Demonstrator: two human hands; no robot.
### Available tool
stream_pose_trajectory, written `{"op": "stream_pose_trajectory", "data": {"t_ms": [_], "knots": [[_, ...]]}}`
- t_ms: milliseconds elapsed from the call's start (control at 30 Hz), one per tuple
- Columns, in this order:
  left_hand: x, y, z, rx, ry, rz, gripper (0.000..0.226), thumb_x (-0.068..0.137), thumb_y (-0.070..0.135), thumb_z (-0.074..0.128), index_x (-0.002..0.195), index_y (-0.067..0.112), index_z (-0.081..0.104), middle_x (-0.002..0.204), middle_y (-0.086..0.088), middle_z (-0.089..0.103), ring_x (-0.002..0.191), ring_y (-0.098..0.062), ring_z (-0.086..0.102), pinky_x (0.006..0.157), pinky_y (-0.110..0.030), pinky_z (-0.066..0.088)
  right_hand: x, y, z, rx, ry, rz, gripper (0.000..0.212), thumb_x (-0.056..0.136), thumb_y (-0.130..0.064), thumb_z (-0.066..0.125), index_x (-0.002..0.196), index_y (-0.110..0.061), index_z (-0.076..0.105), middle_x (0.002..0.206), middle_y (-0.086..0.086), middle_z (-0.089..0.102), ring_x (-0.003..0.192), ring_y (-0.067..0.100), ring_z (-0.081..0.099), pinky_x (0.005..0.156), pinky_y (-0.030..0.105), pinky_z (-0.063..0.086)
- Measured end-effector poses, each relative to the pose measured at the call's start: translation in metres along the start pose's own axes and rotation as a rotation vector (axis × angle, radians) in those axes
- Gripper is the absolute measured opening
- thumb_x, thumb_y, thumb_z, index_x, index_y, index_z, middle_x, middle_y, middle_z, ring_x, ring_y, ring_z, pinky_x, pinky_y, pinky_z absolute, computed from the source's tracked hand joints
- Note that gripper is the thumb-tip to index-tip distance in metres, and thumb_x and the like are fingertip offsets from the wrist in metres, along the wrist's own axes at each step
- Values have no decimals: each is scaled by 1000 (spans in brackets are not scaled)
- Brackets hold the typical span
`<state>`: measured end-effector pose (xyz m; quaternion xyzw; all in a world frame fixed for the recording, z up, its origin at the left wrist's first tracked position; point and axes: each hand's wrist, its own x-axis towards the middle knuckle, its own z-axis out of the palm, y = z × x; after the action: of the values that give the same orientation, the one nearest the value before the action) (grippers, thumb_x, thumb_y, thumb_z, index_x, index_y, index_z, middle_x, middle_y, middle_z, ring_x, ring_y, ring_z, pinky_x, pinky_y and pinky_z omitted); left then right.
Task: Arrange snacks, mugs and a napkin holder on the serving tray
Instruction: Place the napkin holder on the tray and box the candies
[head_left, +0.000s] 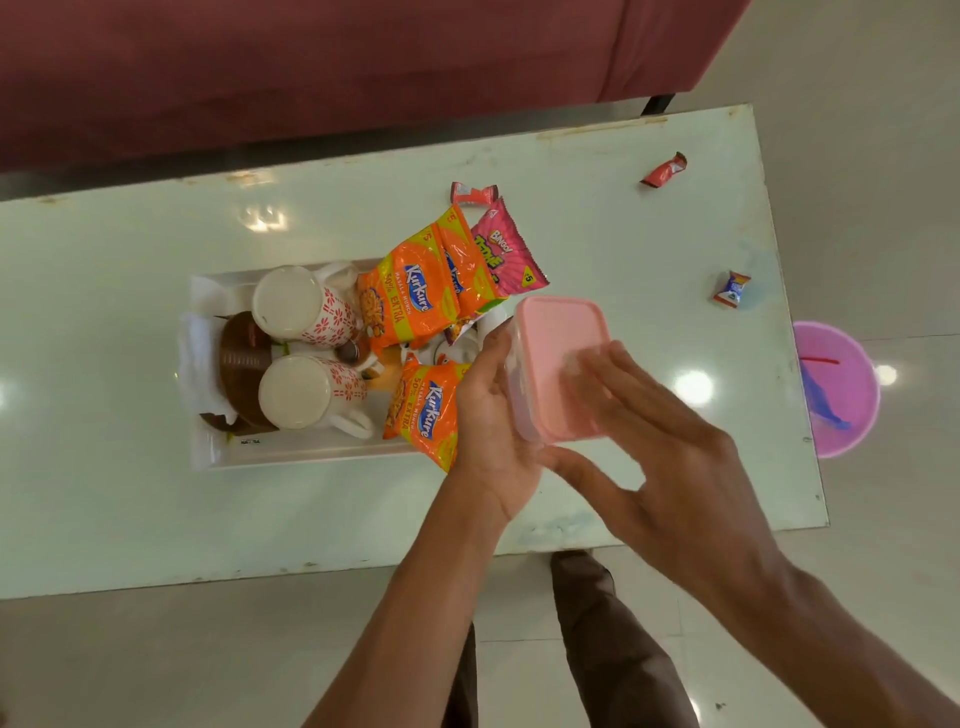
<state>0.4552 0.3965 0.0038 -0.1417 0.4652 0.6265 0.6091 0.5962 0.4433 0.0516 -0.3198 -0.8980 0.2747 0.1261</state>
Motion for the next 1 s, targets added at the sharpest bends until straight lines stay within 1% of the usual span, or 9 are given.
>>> {"op": "stream_pose_trajectory", "data": {"t_ms": [267,367,433,500,567,633,733,900,1000], "knots": [[-9,-9,1,95,61,45,76,92,68,41,144,13,53,124,-16,71,108,-28,72,78,-35,62,-12,-15,26,-128,219,-125,36,94,-25,66,119,1,69,125,19,65,119,32,63,96,46,56],[-9,-8,-4,45,58,92,53,99,57,43,133,17,55,138,-18,61,105,-29,70,72,-35,61,-10,-15,21,-93,383,-104,34,103,-22,51,113,4,71,99,14,77,82,14,73,91,14,51],[-10,-7,-9,-45,3,91,34,105,47,41,124,20,52,135,-18,58,102,-31,67,75,-38,57,-3,-9,12,-47,494,69,39,105,-25,43,108,0,74,69,-7,63,59,-4,46,71,-4,39],[-12,-8,-13,-127,-33,62,33,105,44,41,129,23,50,134,-14,56,112,-36,56,87,-43,51,4,5,10,-8,594,370,41,107,-32,38,94,-11,71,58,-16,43,52,4,41,53,1,32],[-15,-9,-16,-153,-56,44,39,103,45,42,135,24,48,134,-13,54,119,-38,51,93,-46,45,10,28,14,152,652,670,42,106,-40,35,81,-18,61,57,-8,48,55,9,52,54,9,39],[-17,-10,-16,-143,-84,38,38,107,45,38,137,23,48,134,-12,56,119,-37,56,96,-48,45,10,55,26,434,683,957,43,105,-44,38,76,-20,59,73,0,64,70,20,65,66,28,58],[-17,-10,-19,-123,-95,43,39,107,46,37,135,24,52,132,-10,62,119,-36,61,100,-51,44,4,88,50,776,664,1291,39,104,-39,45,75,-22,64,104,11,73,83,14,70,71,29,58],[-8,-14,-18,-100,-114,31,53,105,48,39,147,17,47,138,-13,61,123,-37,61,95,-47,53,-10,123,74,904,526,1364,40,104,-34,50,80,-10,71,95,14,76,85,23,75,72,27,60],[-3,-17,-14,-90,-123,28,56,106,49,37,150,15,43,139,-14,60,124,-37,60,90,-46,56,-18,136,72,432,278,1238,60,106,-43,36,72,-10,73,68,4,75,68,17,73,69,21,52]]}}
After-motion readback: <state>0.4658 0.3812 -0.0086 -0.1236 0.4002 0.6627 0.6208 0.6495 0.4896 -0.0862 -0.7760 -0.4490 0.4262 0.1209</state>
